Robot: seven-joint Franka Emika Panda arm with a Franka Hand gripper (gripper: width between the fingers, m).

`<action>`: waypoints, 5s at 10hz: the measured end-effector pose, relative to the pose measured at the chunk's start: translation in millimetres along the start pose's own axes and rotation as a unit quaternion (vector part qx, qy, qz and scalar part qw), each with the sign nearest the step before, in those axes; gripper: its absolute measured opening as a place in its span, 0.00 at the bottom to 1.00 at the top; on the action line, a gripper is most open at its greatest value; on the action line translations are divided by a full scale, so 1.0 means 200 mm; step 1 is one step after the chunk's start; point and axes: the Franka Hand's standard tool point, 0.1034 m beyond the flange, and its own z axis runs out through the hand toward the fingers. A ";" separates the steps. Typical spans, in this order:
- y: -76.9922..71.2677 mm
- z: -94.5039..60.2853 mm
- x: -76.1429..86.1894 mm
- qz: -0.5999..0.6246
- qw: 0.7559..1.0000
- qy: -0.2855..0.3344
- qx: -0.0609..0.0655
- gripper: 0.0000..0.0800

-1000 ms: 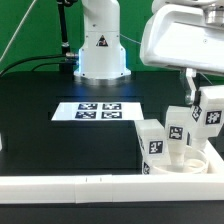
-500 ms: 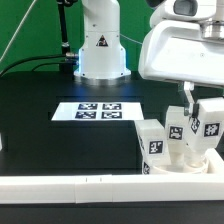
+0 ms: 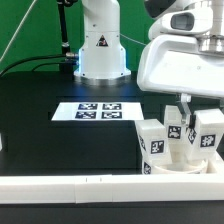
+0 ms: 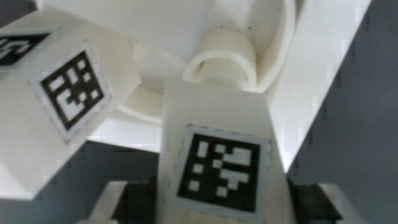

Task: Assemble stool

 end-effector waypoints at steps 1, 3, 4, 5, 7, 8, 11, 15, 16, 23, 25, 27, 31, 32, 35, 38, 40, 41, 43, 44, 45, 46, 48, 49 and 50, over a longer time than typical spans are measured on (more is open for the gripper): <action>0.00 0.01 0.01 0.000 1.000 0.006 0.002 0.41; -0.01 0.01 0.01 0.001 1.000 0.021 0.006 0.41; 0.00 0.01 0.01 0.004 1.000 0.023 0.007 0.41; 0.00 0.01 0.01 0.002 1.000 0.022 0.007 0.41; 0.00 0.01 0.01 0.006 1.000 0.022 0.008 0.41; 0.00 0.01 0.01 0.005 1.000 0.022 0.008 0.52; 0.00 0.01 0.01 0.002 1.000 0.022 0.008 0.78; 0.00 0.01 0.01 0.000 1.000 0.022 0.008 0.81; 0.00 0.01 0.01 0.000 1.000 0.022 0.008 0.81; 0.10 -0.19 0.24 -0.037 0.995 0.003 0.092 0.81; 0.16 -0.17 0.17 -0.064 0.986 -0.112 0.104 0.81; 0.13 -0.18 0.17 -0.064 0.977 -0.171 0.111 0.81; 0.04 -0.13 0.10 -0.018 0.970 -0.197 0.138 0.81; 0.03 -0.11 0.07 -0.019 0.969 -0.203 0.139 0.81; 0.03 -0.11 0.06 -0.034 0.967 -0.210 0.141 0.81; -0.07 -0.10 0.06 -0.180 0.959 -0.184 0.121 0.81; -0.02 -0.08 0.08 -0.286 0.935 -0.151 0.144 0.81; 0.01 -0.07 0.08 -0.303 0.930 -0.151 0.141 0.81; 0.02 -0.07 0.08 -0.374 0.904 -0.140 0.150 0.81; 0.04 -0.04 0.11 -0.469 0.864 -0.109 0.146 0.81; 0.02 0.00 0.11 -0.512 0.842 -0.093 0.141 0.81; -0.03 0.02 0.12 -0.556 0.818 -0.069 0.132 0.81; -0.05 0.05 0.09 -0.571 0.809 -0.055 0.128 0.81; -0.04 0.05 0.09 -0.570 0.810 -0.056 0.128 0.81; -0.04 0.05 0.09 -0.570 0.810 -0.057 0.128 0.67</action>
Offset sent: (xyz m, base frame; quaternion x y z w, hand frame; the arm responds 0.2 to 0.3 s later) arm -0.0080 -0.0007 -0.0119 -0.0042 0.0084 0.0090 0.9999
